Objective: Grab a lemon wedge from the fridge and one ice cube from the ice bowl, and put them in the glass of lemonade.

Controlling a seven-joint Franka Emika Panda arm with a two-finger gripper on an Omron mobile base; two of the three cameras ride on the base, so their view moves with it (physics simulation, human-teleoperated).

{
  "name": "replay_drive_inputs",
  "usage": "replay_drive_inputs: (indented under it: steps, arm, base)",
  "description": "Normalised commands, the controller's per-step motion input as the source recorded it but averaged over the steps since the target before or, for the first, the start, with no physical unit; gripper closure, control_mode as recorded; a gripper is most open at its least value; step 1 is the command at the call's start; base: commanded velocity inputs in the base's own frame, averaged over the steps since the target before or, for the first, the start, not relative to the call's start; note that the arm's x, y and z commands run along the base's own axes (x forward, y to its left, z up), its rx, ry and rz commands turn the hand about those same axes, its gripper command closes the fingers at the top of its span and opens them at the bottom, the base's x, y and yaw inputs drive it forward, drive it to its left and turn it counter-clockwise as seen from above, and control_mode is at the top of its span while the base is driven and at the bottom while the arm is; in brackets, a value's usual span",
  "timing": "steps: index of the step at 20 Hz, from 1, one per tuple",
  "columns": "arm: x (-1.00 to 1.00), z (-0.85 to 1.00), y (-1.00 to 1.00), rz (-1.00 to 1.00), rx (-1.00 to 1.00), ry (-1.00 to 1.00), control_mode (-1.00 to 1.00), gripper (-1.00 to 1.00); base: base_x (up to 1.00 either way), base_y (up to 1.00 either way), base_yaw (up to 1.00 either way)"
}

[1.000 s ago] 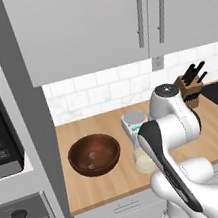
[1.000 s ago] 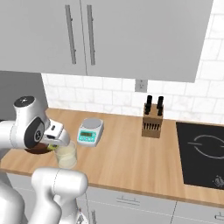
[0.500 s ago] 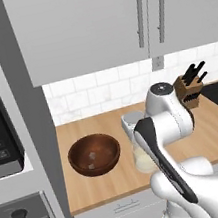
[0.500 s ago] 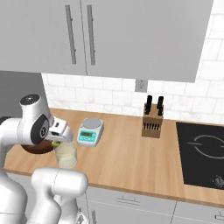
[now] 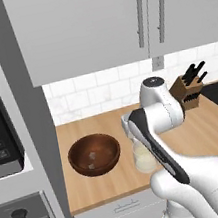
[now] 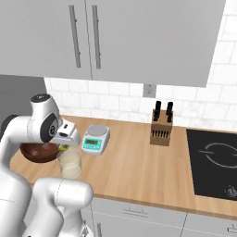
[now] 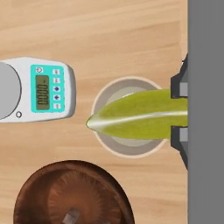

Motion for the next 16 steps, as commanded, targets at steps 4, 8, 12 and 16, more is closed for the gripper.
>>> replay_drive_inputs:
  steps: [4,8,12,16]
  arm:
    - [0.08,-0.11,0.0,0.0,0.0,0.06,-1.0,1.0]
    - [0.0,-0.32,0.0,0.0,0.0,0.06,-1.0,1.0]
    - [0.09,-0.18,0.0,0.0,0.0,0.0,-1.0,1.0]
    - [0.16,-0.03,0.0,0.0,0.0,0.0,-1.0,1.0]
  base:
    - [0.0,0.0,0.0]
    - [0.0,0.0,0.0]
    - [0.0,0.0,0.0]
    - [0.0,0.0,0.0]
